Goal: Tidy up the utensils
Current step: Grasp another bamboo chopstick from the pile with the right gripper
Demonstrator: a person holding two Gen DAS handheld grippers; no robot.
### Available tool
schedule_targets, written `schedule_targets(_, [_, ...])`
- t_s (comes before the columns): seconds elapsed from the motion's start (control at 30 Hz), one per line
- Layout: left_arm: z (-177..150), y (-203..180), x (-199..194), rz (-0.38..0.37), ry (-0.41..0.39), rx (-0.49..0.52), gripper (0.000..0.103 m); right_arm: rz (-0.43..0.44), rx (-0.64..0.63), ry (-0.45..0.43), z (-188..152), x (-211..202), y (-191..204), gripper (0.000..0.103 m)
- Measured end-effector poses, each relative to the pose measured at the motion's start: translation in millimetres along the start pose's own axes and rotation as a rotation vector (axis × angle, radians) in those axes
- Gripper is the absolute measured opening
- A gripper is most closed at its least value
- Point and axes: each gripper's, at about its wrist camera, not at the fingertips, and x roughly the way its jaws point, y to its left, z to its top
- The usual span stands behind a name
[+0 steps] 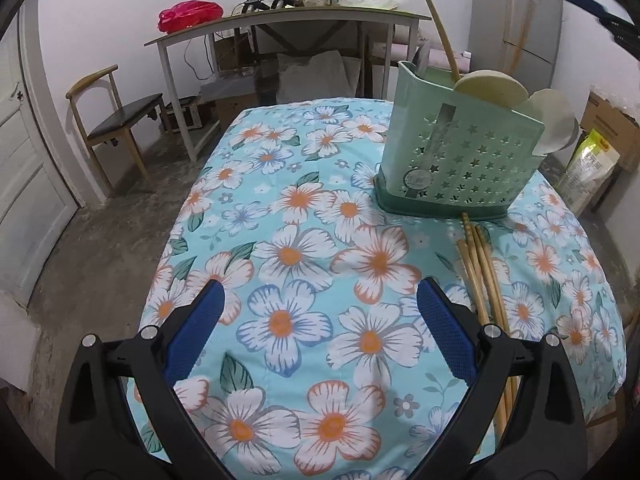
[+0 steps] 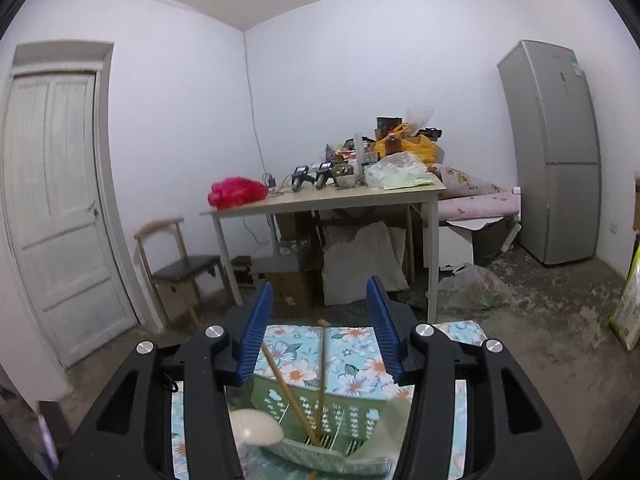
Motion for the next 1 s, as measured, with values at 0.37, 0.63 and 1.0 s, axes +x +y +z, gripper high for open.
schedule_targets(0.37, [0, 2, -2, -0.017, -0.008, -0.062, 0.093, 0.072, 0.178, 0.181, -61, -60, -19, 0.048])
schedule_targets(0.63, [-11, -8, 9, -0.073, 0.068, -0.08, 0.093, 0.103, 0.412, 0.706, -198, -11, -20, 0.034])
schedule_targets(1.0, [-30, -16, 30, 0.004, 0.174, -0.034, 0.093, 0.154, 0.565, 0.829, -248, 3, -15, 0.013])
